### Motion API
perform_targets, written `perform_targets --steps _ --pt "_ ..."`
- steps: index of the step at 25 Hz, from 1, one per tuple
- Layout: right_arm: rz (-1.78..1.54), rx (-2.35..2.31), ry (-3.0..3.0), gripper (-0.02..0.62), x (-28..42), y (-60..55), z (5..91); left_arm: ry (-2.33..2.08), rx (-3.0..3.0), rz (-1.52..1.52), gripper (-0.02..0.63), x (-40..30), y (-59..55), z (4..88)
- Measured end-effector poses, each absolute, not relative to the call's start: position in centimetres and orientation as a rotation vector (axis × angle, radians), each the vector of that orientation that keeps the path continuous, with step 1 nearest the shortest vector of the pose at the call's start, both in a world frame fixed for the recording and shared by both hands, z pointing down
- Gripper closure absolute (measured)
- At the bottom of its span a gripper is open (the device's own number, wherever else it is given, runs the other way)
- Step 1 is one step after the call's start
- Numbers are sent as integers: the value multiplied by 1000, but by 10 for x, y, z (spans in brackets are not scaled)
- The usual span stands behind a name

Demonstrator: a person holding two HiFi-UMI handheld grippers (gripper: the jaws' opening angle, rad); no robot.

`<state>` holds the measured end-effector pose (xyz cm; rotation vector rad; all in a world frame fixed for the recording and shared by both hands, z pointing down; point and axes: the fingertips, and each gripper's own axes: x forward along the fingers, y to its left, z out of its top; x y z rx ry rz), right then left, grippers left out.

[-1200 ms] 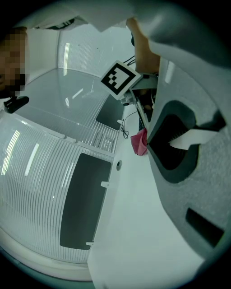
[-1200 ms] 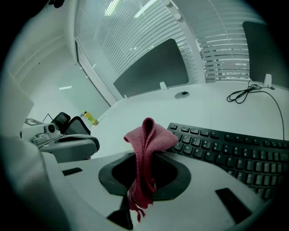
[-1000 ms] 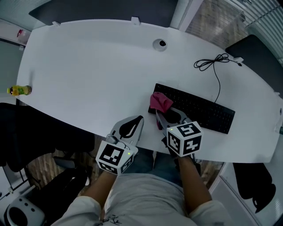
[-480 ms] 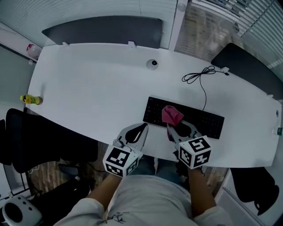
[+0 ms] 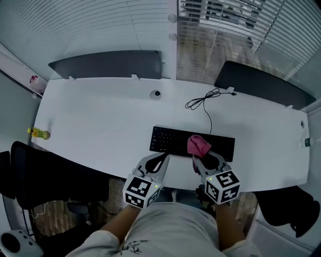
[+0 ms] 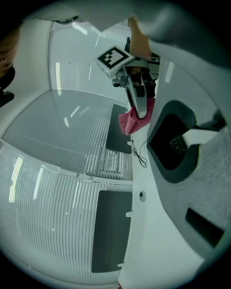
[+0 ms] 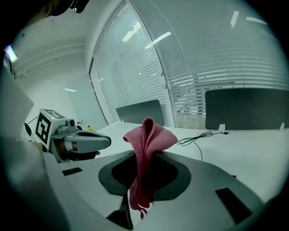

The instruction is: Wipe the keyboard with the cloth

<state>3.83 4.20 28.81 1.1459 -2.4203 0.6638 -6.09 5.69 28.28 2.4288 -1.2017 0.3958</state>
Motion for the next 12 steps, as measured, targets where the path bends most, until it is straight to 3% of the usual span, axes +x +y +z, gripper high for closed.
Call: perform_targets --steps 12 --pt "625 1272 -2452 525 92 65 256 -1198 2518 384 595 -25 60 249"
